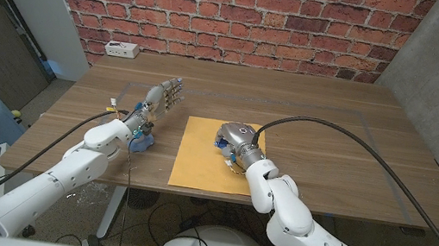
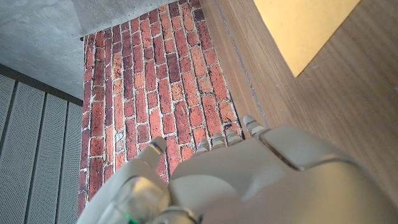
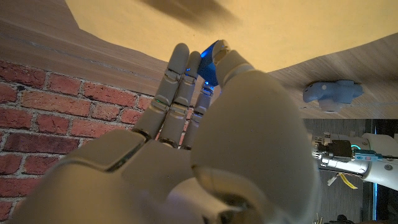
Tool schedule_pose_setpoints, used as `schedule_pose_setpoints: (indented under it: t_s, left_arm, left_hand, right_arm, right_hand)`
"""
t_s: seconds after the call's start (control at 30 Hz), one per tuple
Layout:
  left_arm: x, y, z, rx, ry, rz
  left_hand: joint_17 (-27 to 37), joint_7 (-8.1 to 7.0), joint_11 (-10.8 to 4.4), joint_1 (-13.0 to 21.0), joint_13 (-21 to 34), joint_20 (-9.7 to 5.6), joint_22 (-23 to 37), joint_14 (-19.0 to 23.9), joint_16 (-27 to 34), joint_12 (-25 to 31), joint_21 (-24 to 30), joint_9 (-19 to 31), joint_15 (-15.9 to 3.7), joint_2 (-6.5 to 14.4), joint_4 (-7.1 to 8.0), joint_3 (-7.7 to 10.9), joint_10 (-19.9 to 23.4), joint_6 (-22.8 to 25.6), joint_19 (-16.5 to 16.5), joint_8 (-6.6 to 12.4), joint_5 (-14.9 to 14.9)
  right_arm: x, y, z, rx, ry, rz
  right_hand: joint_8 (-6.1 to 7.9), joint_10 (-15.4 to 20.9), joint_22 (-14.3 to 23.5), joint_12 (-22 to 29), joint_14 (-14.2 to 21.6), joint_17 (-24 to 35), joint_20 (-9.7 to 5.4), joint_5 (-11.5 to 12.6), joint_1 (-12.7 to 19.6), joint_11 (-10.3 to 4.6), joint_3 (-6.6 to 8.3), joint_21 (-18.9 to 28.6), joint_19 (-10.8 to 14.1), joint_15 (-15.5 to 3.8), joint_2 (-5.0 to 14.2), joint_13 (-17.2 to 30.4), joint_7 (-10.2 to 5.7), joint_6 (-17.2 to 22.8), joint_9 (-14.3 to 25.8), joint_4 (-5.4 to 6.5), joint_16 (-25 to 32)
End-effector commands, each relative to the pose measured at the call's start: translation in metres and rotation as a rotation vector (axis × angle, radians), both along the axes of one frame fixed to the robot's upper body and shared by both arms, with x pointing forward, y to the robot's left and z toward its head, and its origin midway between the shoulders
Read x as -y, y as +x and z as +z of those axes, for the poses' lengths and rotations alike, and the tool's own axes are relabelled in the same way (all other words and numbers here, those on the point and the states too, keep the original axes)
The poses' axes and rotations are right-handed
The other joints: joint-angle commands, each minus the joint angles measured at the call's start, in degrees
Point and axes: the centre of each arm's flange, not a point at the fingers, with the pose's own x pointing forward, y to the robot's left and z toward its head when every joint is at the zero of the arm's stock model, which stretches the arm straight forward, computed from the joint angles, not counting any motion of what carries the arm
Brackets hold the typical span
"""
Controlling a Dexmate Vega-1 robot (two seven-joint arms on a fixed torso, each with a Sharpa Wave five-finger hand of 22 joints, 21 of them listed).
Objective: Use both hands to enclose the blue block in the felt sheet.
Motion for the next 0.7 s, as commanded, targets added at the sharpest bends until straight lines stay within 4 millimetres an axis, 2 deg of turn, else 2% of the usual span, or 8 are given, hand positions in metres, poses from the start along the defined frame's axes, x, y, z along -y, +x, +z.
schedule_pose_setpoints:
  t_s: [0.03,0.17,0.3,0.43,0.57,0.6,0.7]
  left_arm:
    - [-0.0013,-0.0004,0.0012,0.001,0.003,0.007]
    - [-0.0007,0.0007,0.0018,-0.001,0.007,0.005]
    - [-0.0004,0.0025,0.0027,-0.001,0.010,0.003]
    - [-0.0005,0.0043,0.0047,0.001,0.009,0.000]
    - [0.0000,0.0059,0.0058,0.002,0.010,-0.005]
    - [-0.0001,0.0062,0.0059,0.002,0.010,-0.006]
    - [-0.0007,0.0069,0.0059,0.002,0.007,-0.003]
  left_hand:
    - [0.1,-0.28,0.31,0.3,0.1,0.17,0.3,-7.4,0.2,0.0,-0.2,0.2,0.29,1.8,0.01,-0.29,-7.3,-5.0,-1.2,0.24,0.3]
    - [0.1,-0.28,0.26,0.3,0.1,0.17,0.3,-7.4,0.2,0.0,-0.3,0.2,0.30,1.8,0.01,-0.33,-7.3,-5.0,-1.1,0.25,0.3]
    - [0.1,-0.36,0.35,0.3,0.1,0.20,0.3,-7.4,0.2,0.0,-0.3,0.2,0.33,1.8,0.00,-0.36,-7.3,-5.0,-1.1,0.24,0.3]
    - [0.1,-0.34,0.33,0.3,0.1,0.19,0.3,-7.4,0.2,-0.1,-0.4,0.2,0.33,1.8,0.00,-0.39,-7.3,-4.9,-1.1,0.25,0.3]
    - [0.1,-0.38,0.25,0.3,0.1,0.18,0.3,-7.5,0.2,-0.1,-0.4,0.2,0.32,1.8,0.00,-0.42,-7.3,-4.9,-1.1,0.25,0.3]
    - [0.1,-0.37,0.30,0.3,0.1,0.18,0.3,-7.5,0.2,-0.1,-0.4,0.2,0.32,1.8,0.00,-0.42,-7.3,-4.9,-1.1,0.25,0.3]
    - [0.1,-0.35,0.28,0.3,0.1,0.22,0.3,-7.5,0.2,0.0,-0.5,0.2,0.33,1.8,0.00,-0.44,-7.3,-4.9,-1.1,0.24,0.3]
  right_arm:
    - [-0.0019,0.0126,-0.0063,-0.047,-0.002,-0.004]
    - [-0.0019,0.0151,-0.0069,-0.072,-0.007,-0.014]
    - [-0.0021,0.0171,-0.0079,-0.096,-0.015,-0.034]
    - [-0.0019,0.0186,-0.0077,-0.130,-0.026,-0.044]
    - [-0.0021,0.0206,-0.0067,-0.171,-0.040,-0.055]
    - [-0.0021,0.0211,-0.0065,-0.181,-0.044,-0.053]
    - [-0.0024,0.0218,-0.0061,-0.189,-0.053,-0.058]
  right_hand:
    - [-0.27,0.3,0.0,0.0,7.1,11.0,-7.27,0.6,4.5,-0.31,0.11,0.6,-0.5,-13.63,4.20,0.1,-0.12,0.2,0.1,0.41,-0.3]
    - [-0.83,-0.6,-0.2,-0.7,6.8,11.1,-7.33,0.6,4.4,-0.04,0.16,1.3,-1.0,-13.60,4.38,-0.1,0.25,-0.8,0.1,0.57,-0.8]
    - [-1.76,-2.1,-0.5,-1.8,5.2,11.1,-6.92,0.6,3.9,0.23,0.01,2.2,-1.9,-13.56,3.99,-0.4,-0.29,-2.3,0.1,0.67,-2.2]
    - [-2.65,-3.3,-0.8,-2.8,4.3,11.2,-5.95,0.4,2.6,-0.15,-0.60,3.2,-2.6,-13.65,3.46,-0.7,-0.76,-3.8,0.1,1.12,-2.9]
    - [-3.79,-4.1,-1.3,-3.6,3.7,11.6,-4.22,0.4,1.4,0.18,-1.59,4.4,-3.2,-13.72,2.17,-1.0,-1.58,-5.7,0.0,1.20,-3.4]
    - [-4.11,-4.5,-1.5,-3.9,3.6,11.6,-3.68,0.5,0.5,-0.60,-1.85,4.9,-3.2,-13.64,2.16,-1.1,-1.71,-6.1,0.0,1.58,-3.7]
    - [-5.29,-5.1,-2.3,-4.6,3.2,11.6,-2.74,0.7,-1.4,0.11,-2.30,5.5,-3.6,-13.21,1.98,-1.4,-2.46,-8.4,-0.2,2.29,-4.4]
